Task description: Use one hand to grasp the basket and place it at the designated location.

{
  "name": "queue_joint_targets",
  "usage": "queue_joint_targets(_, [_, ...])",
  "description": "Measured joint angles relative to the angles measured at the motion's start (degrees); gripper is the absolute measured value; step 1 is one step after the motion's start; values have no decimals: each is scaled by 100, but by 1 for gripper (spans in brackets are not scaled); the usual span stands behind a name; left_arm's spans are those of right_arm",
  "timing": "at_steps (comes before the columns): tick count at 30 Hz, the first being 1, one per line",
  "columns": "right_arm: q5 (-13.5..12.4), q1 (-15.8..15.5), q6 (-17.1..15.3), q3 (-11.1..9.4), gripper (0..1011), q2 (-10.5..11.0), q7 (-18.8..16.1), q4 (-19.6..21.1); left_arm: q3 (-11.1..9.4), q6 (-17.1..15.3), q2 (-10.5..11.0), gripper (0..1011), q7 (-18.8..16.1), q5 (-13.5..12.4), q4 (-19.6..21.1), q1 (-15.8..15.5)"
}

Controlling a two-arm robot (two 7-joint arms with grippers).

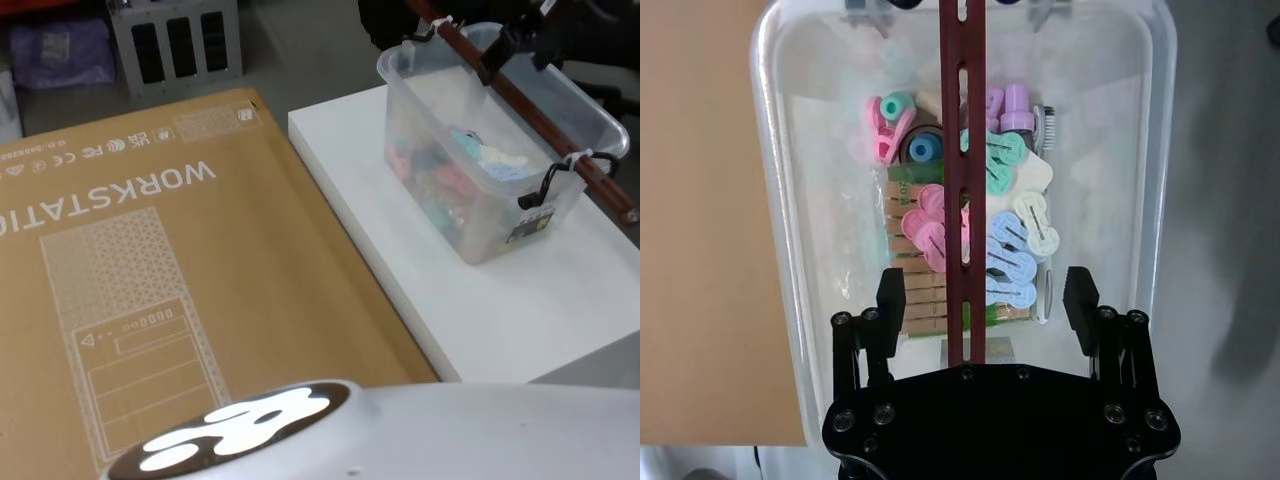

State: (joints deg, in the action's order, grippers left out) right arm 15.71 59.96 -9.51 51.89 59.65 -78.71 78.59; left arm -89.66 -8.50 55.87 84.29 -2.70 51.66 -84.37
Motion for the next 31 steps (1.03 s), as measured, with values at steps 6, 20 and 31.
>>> queue_joint_targets(6, [-124, 42, 7, -220, 1000, 164, -24, 146, 0, 0, 0, 0, 0, 0, 0, 0])
queue_joint_targets(20, [-391, 34, -30, -702, 1000, 499, 54, 510, 0, 0, 0, 0, 0, -1, -1, 0])
queue_joint_targets(31, [-391, 35, -34, -695, 1000, 498, 57, 510, 0, 0, 0, 0, 0, -1, 0, 0])
